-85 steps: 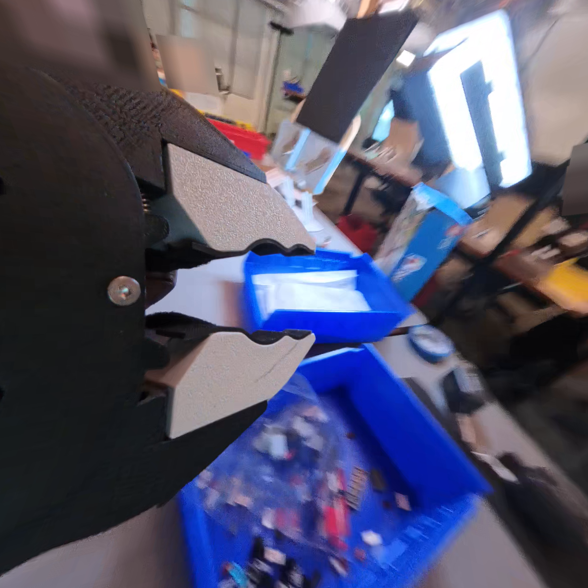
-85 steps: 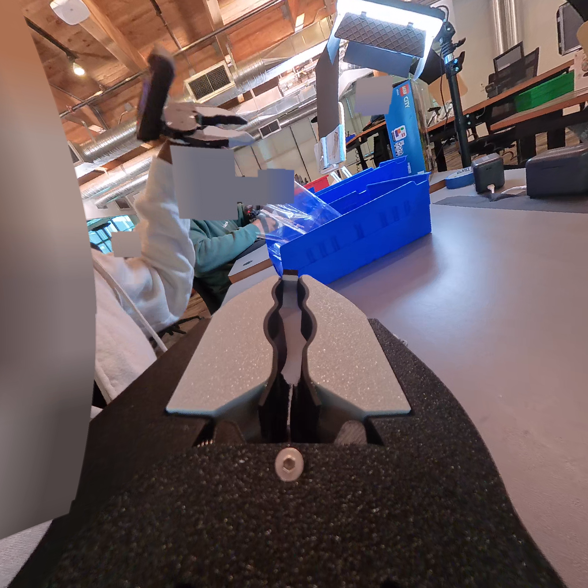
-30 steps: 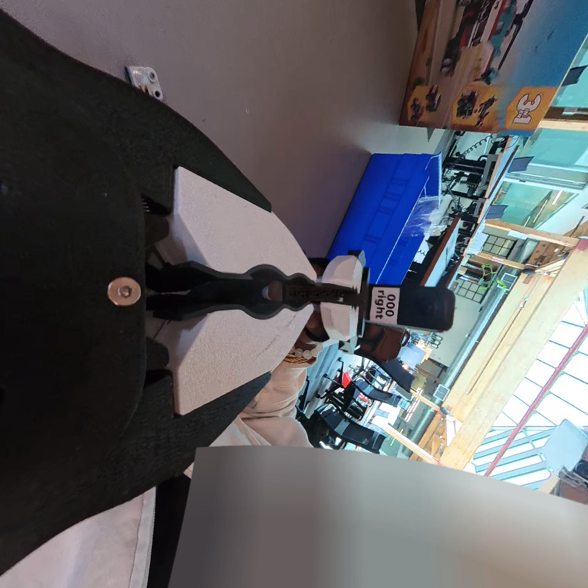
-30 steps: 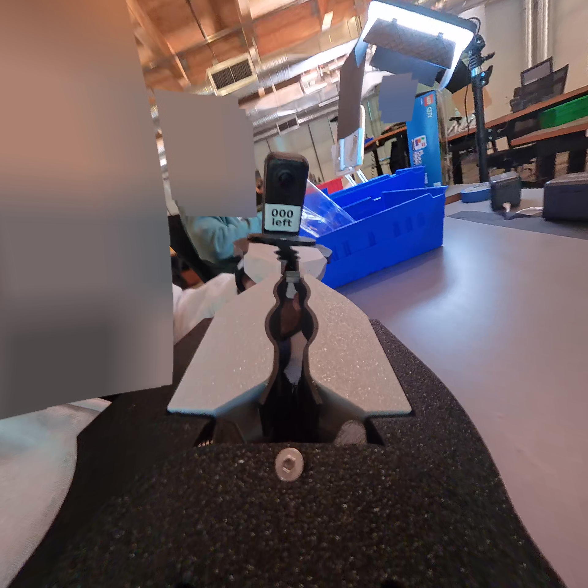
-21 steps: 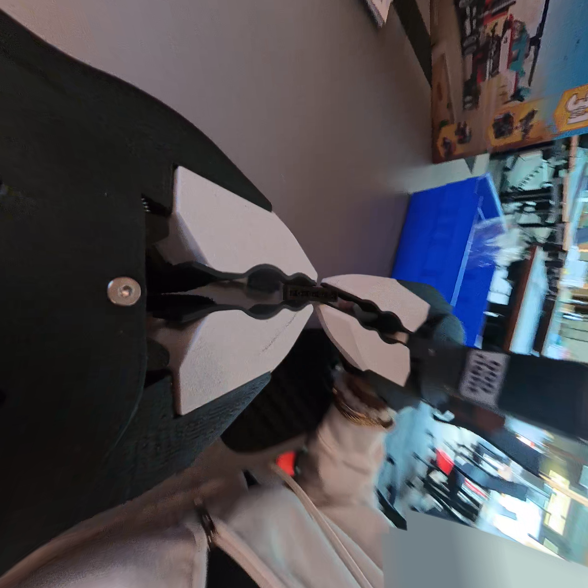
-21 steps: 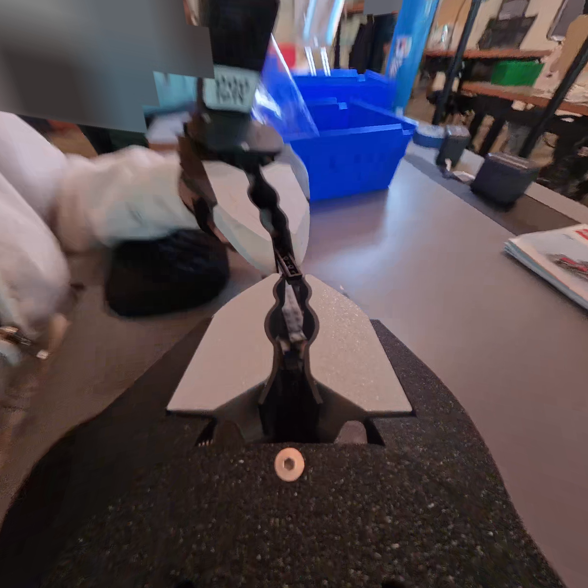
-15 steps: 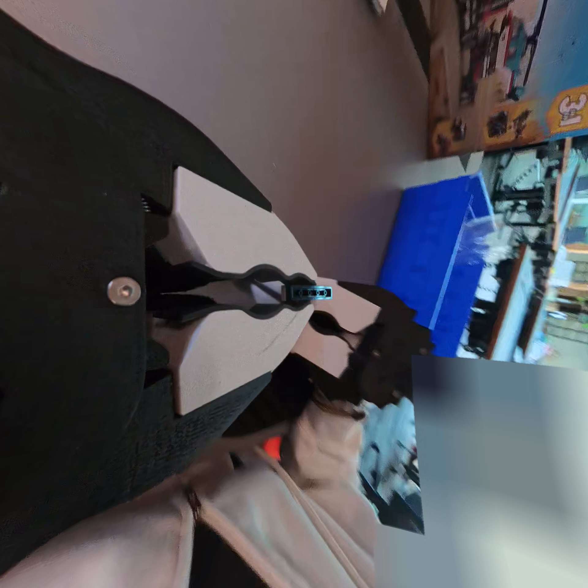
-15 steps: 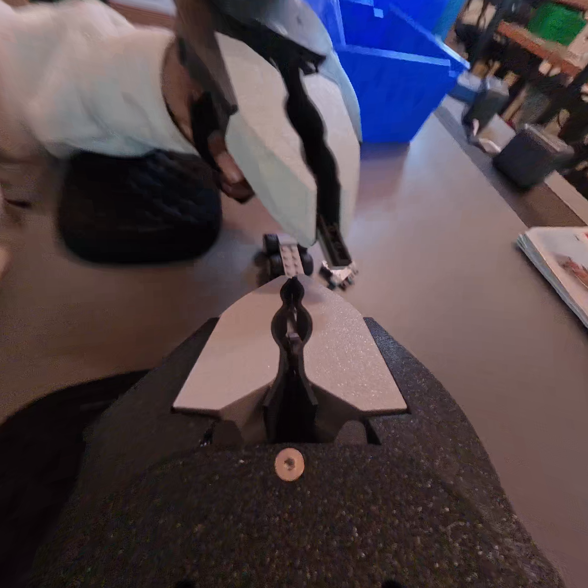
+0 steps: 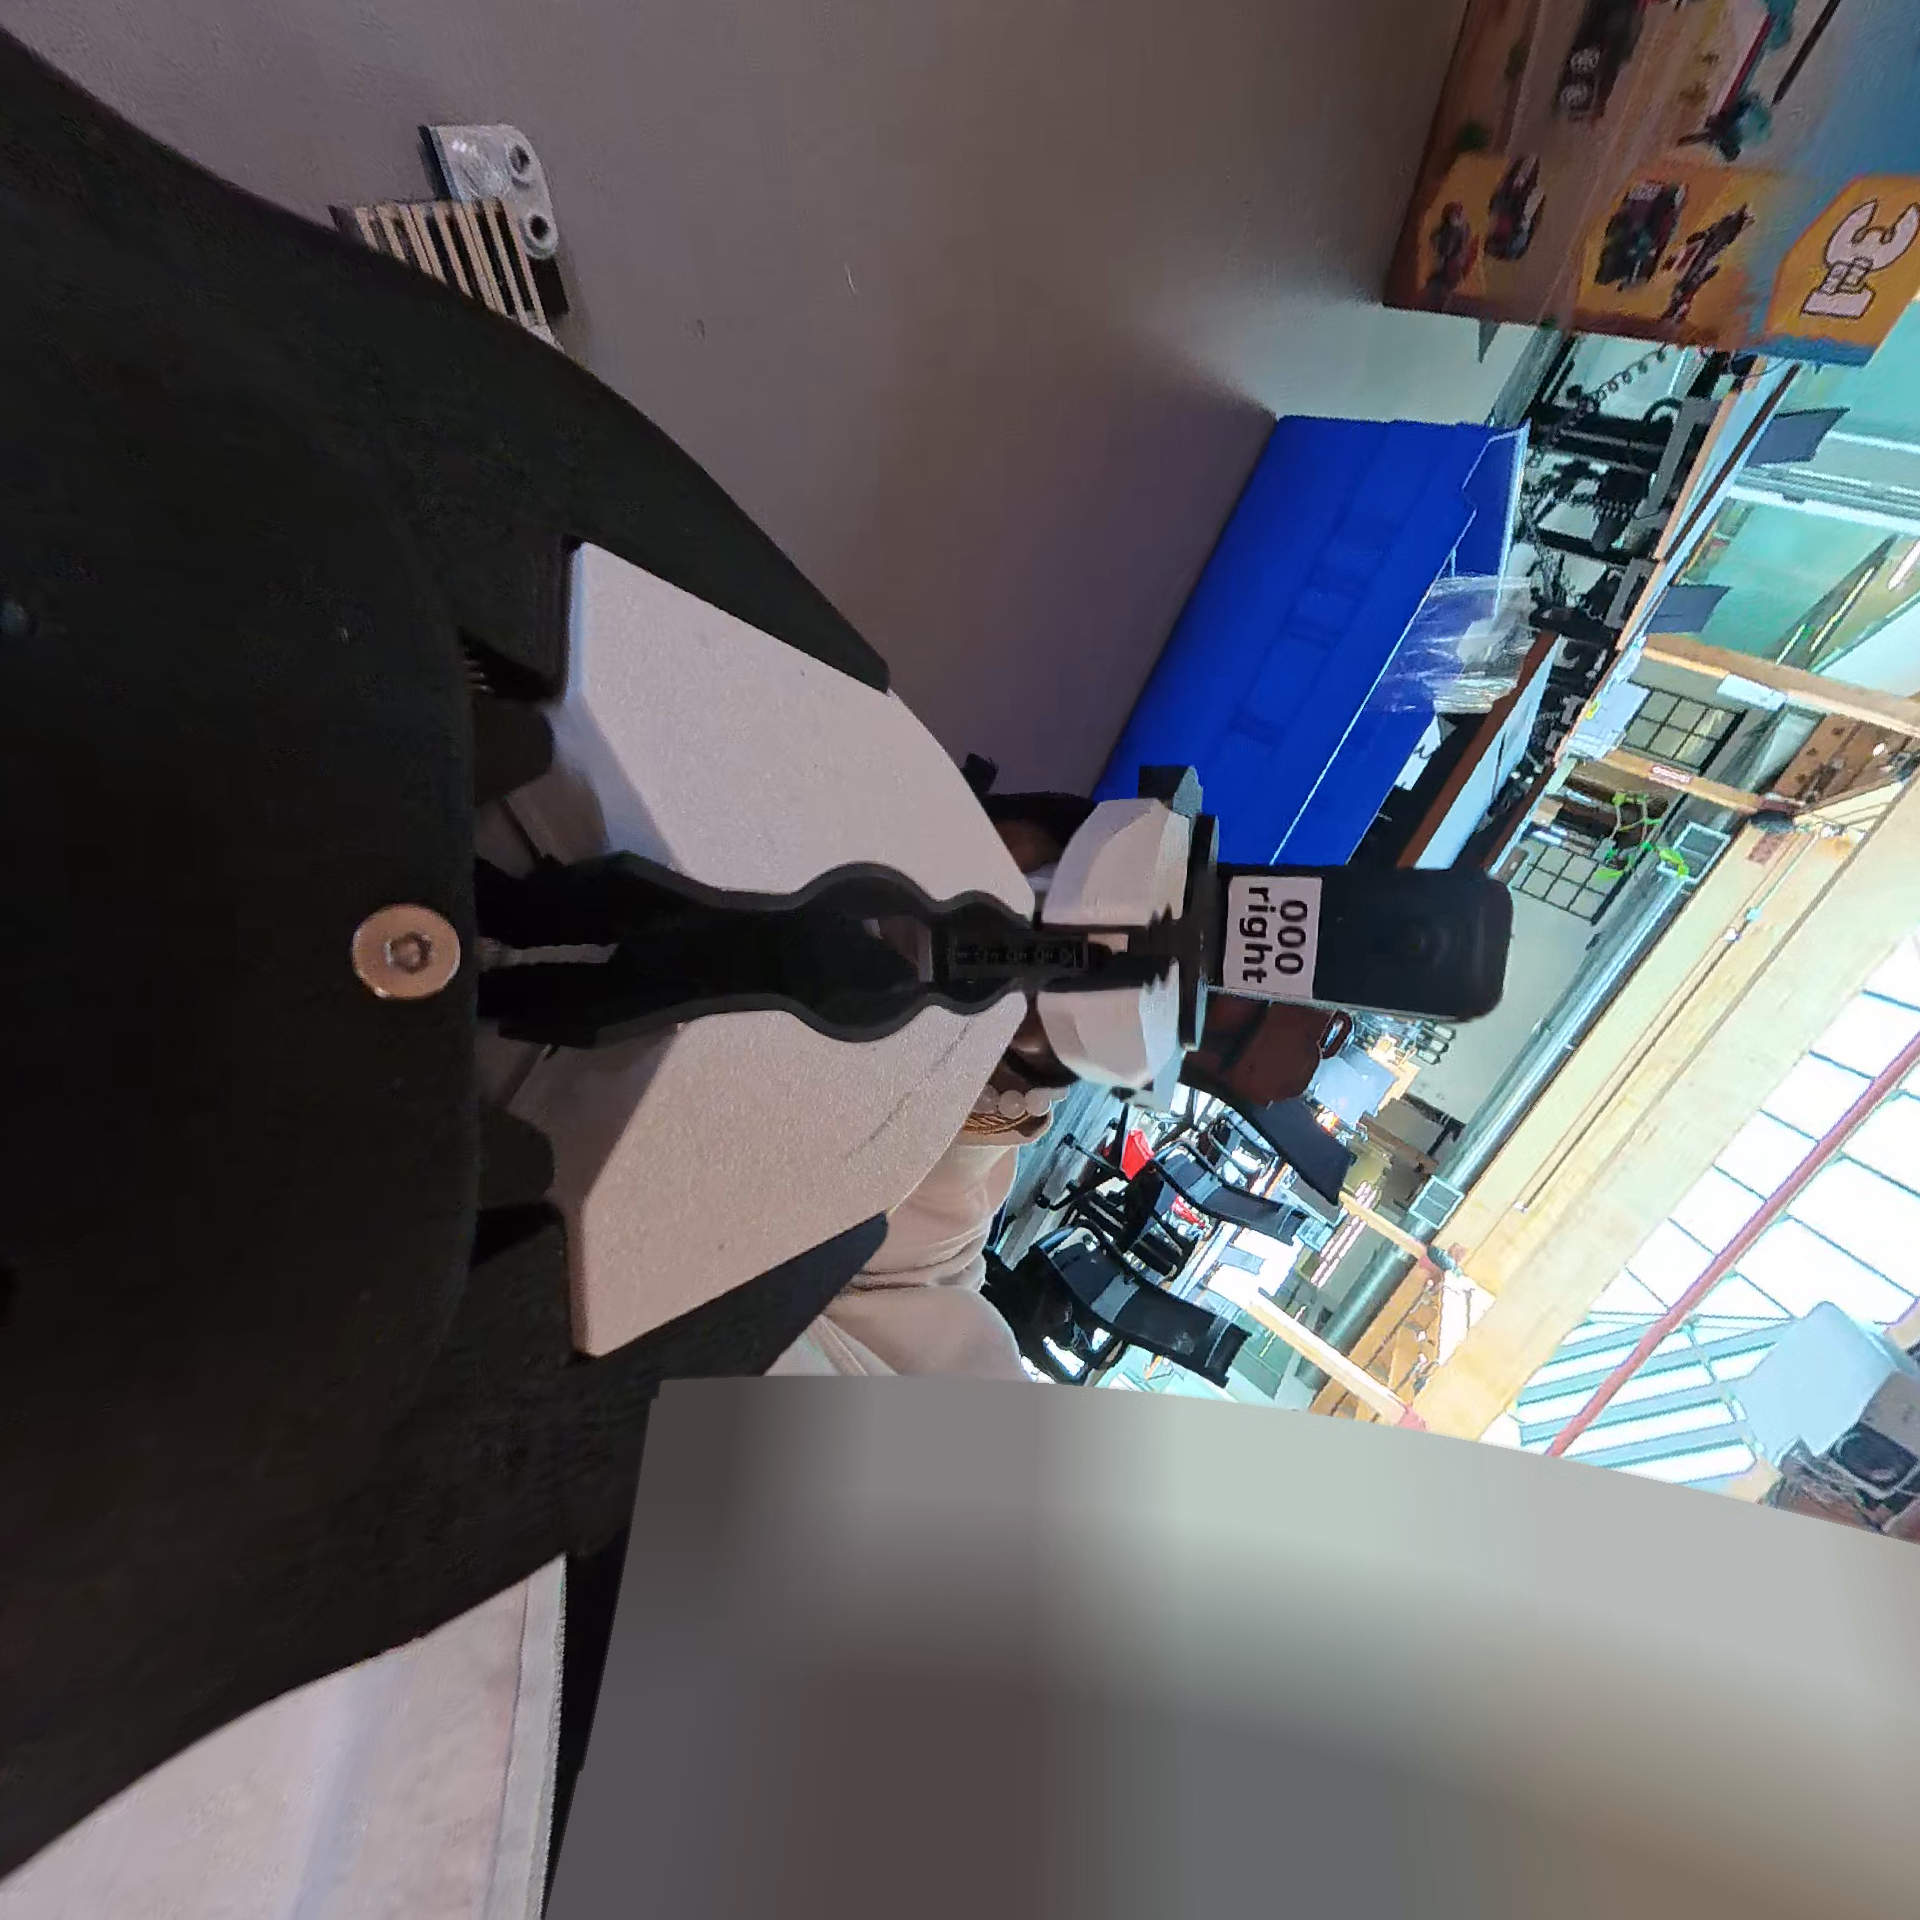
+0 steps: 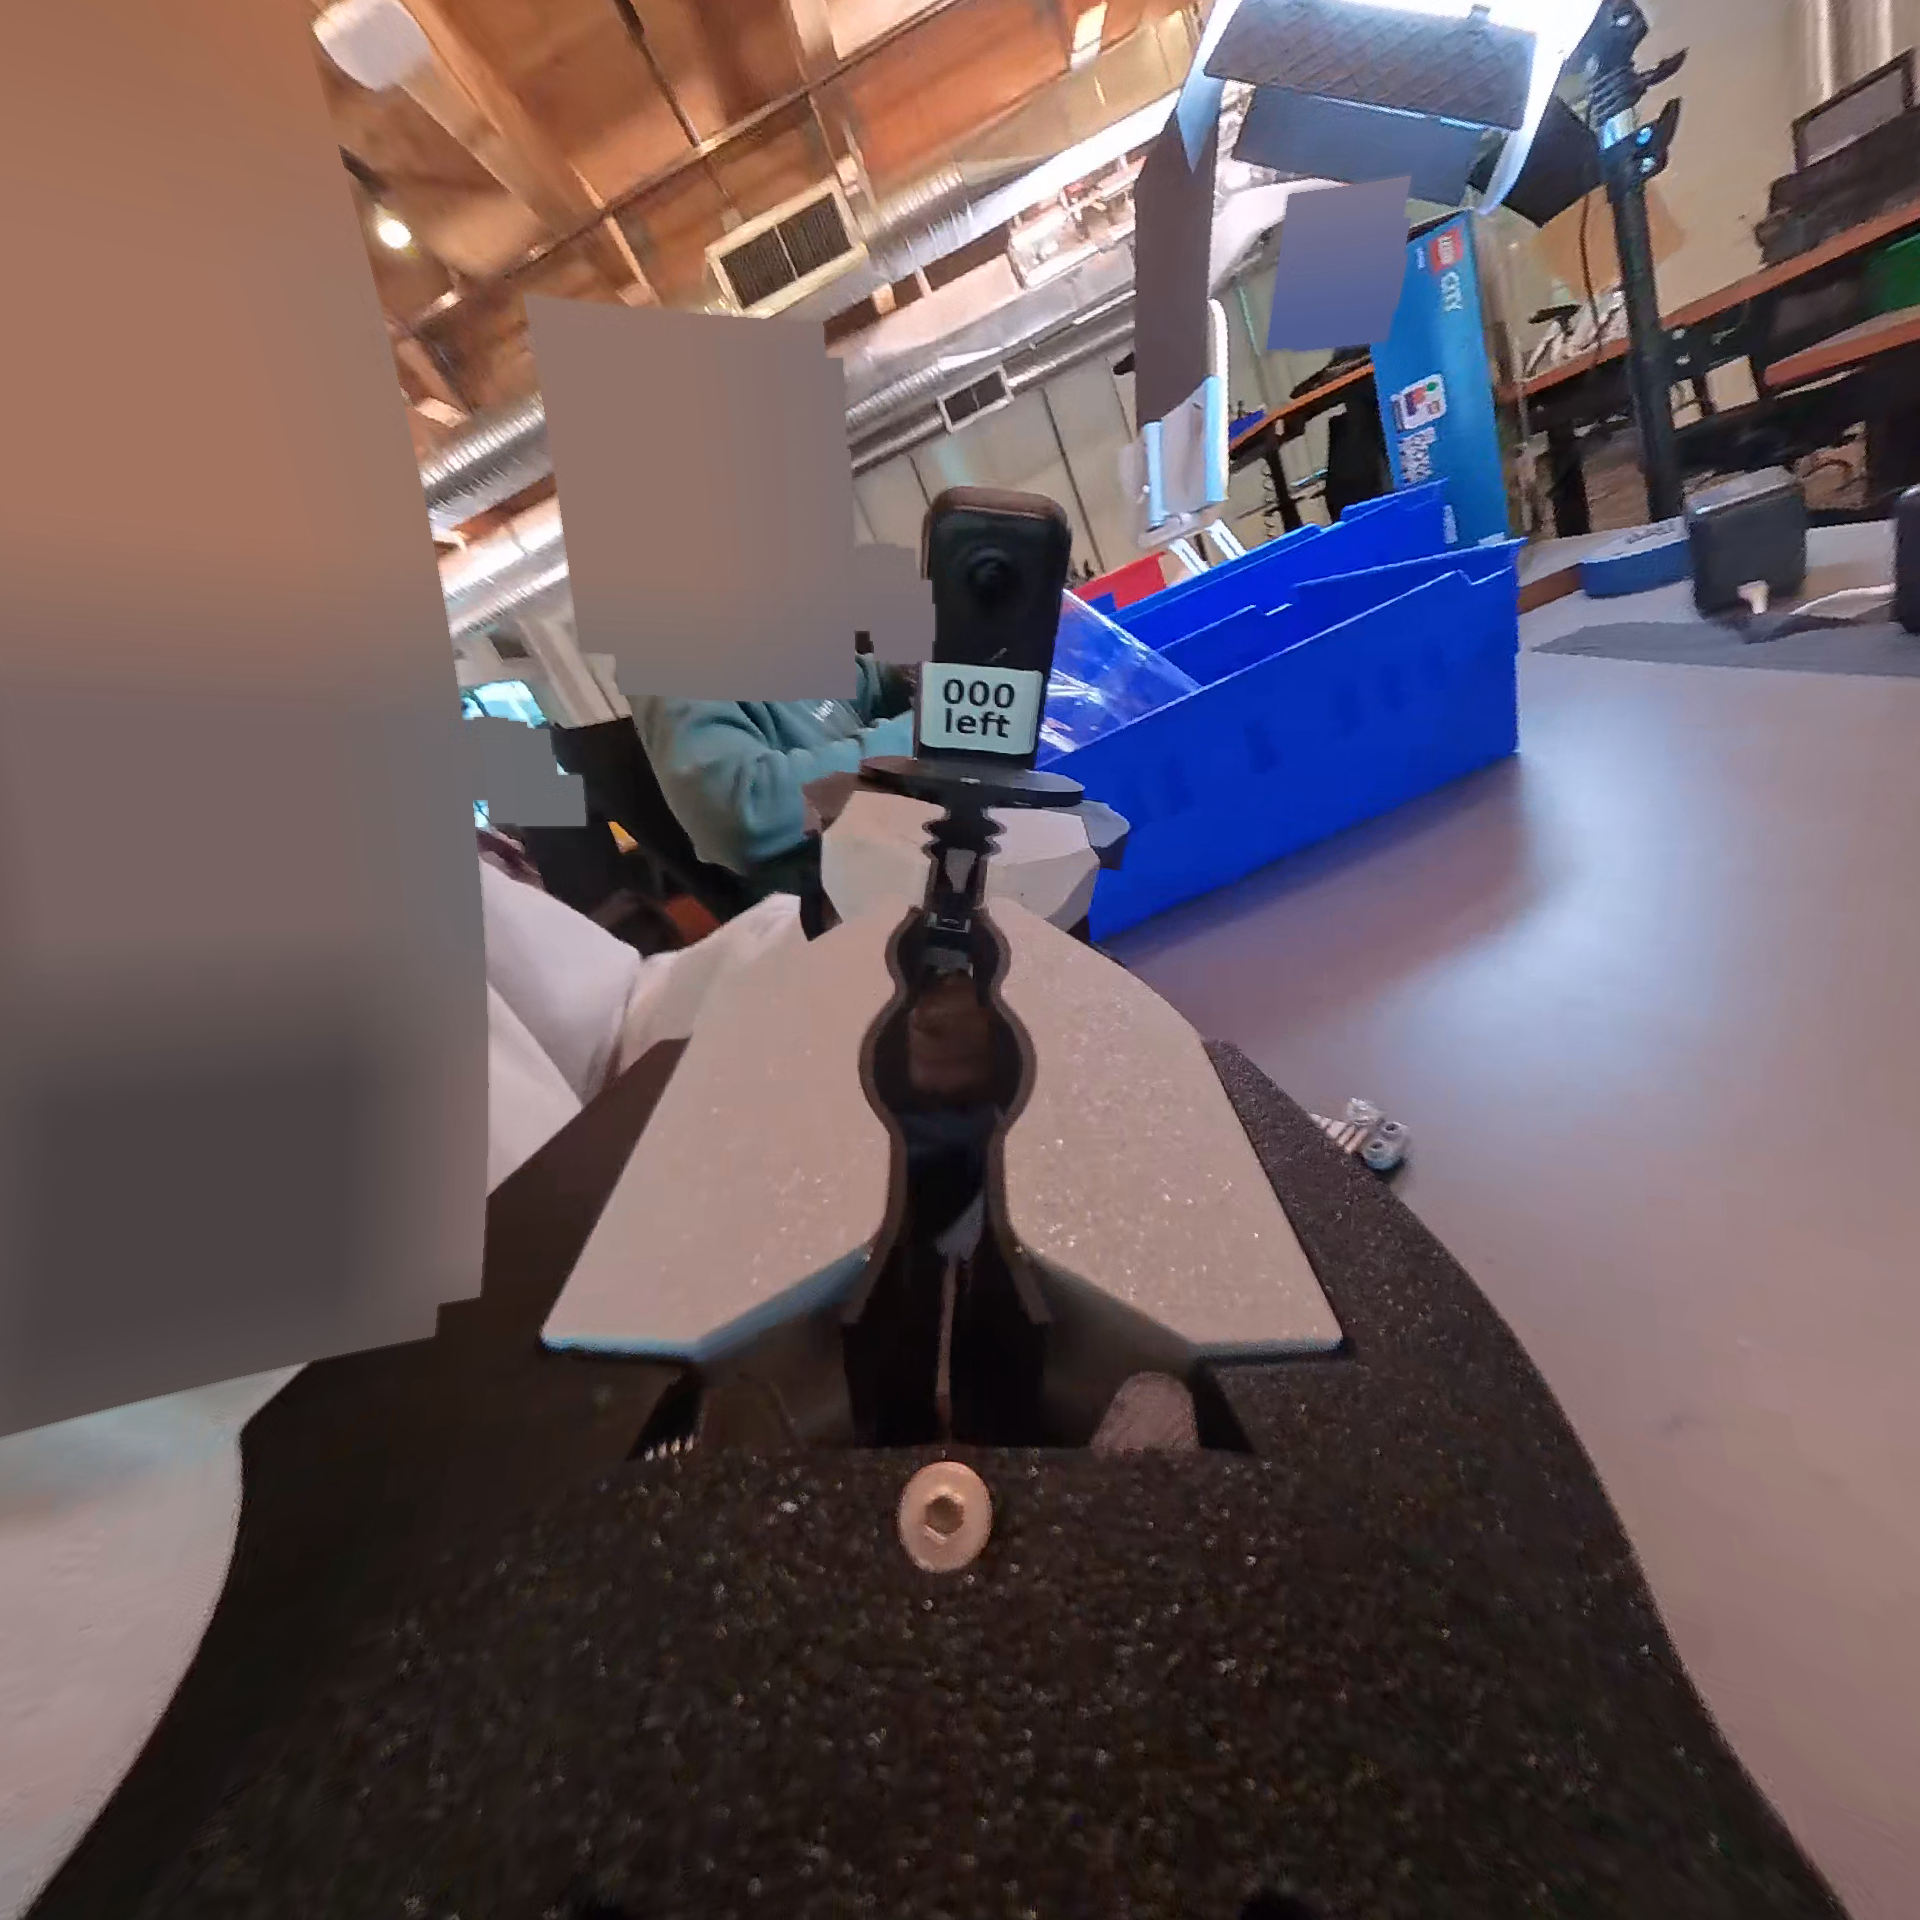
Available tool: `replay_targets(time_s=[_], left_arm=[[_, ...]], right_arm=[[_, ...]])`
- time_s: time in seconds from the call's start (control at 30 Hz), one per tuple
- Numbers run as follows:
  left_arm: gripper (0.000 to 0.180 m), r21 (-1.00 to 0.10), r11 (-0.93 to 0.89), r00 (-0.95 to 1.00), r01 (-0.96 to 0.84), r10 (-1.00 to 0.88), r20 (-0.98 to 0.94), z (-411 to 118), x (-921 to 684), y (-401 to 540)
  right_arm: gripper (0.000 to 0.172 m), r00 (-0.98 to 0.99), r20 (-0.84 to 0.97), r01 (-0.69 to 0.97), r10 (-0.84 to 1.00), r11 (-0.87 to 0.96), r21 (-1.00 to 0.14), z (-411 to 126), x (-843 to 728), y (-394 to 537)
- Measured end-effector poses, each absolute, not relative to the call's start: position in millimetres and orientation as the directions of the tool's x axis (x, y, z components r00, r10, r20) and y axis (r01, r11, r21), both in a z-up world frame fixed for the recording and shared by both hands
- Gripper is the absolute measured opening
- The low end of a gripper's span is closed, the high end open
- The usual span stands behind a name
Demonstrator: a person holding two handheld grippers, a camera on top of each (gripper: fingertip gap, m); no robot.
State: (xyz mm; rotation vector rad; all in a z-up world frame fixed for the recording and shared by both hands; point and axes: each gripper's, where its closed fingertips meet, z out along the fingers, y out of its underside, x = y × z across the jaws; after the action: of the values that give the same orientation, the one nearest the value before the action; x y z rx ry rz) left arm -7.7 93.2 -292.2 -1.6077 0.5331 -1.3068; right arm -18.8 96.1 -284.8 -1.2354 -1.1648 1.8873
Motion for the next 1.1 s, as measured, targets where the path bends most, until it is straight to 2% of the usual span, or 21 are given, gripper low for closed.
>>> replay_targets(time_s=[0.13, 0.23, 0.37, 0.43, 0.5, 0.6, 0.67, 0.8, 0.93, 1.1], left_arm=[[0.008, -0.897, -0.405, 0.379, 0.177, -0.813, 0.442, -297.4, -7.2, 94.3], [0.008, -0.93, -0.353, 0.439, 0.102, -0.823, 0.36, -302.4, -8.0, 94.8], [0.008, -0.928, -0.368, 0.455, 0.058, -0.817, 0.353, -310.3, -9.9, 95.4], [0.009, -0.928, -0.371, 0.513, -0.037, -0.804, 0.301, -324.6, -11.7, 98.7], [0.01, -0.912, -0.316, 0.602, -0.262, -0.792, 0.102, -346.7, -15.1, 103.5], [0.01, -0.815, -0.268, 0.63, -0.514, -0.762, -0.148, -370.1, -19.1, 107.1], [0.01, -0.785, -0.266, 0.63, -0.56, -0.752, -0.194, -373.7, -20.7, 107.5], [0.01, -0.782, -0.255, 0.616, -0.568, -0.763, -0.198, -369.0, -21.3, 103.5], [0.01, -0.825, -0.255, 0.591, -0.505, -0.798, -0.114, -357.9, -20.8, 94.3], [0.009, -0.892, -0.273, 0.575, -0.36, -0.818, 0.018, -337.3, -16.9, 88.4]], right_arm=[[0.008, -0.345, -0.295, 0.027, 0.891, -0.304, -0.952, -292.4, -17.9, 95.2], [0.008, -0.287, -0.117, 0.07, 0.951, -0.101, -0.992, -300.4, -17.8, 94.5], [0.008, -0.23, 0.08, 0.139, 0.97, 0.114, -0.984, -310.7, -18.8, 95.6], [0.009, -0.195, 0.243, 0.242, 0.95, 0.287, -0.927, -326.6, -19.5, 100.2], [0.009, -0.186, 0.426, 0.374, 0.885, 0.465, -0.803, -347.6, -21.1, 107.0], [0.008, -0.212, 0.533, 0.485, 0.819, 0.561, -0.671, -368.0, -21.8, 112.3], [0.008, -0.205, 0.517, 0.471, 0.831, 0.547, -0.693, -367.2, -22.3, 112.4], [0.009, -0.199, 0.328, 0.374, 0.924, 0.381, -0.846, -357.4, -23.2, 106.5], [0.008, -0.23, 0.203, 0.263, 0.952, 0.261, -0.929, -342.9, -24.4, 96.6], [0.009, -0.283, -0.008, 0.126, 0.959, 0.028, -0.992, -321.2, -22.6, 91.1]])
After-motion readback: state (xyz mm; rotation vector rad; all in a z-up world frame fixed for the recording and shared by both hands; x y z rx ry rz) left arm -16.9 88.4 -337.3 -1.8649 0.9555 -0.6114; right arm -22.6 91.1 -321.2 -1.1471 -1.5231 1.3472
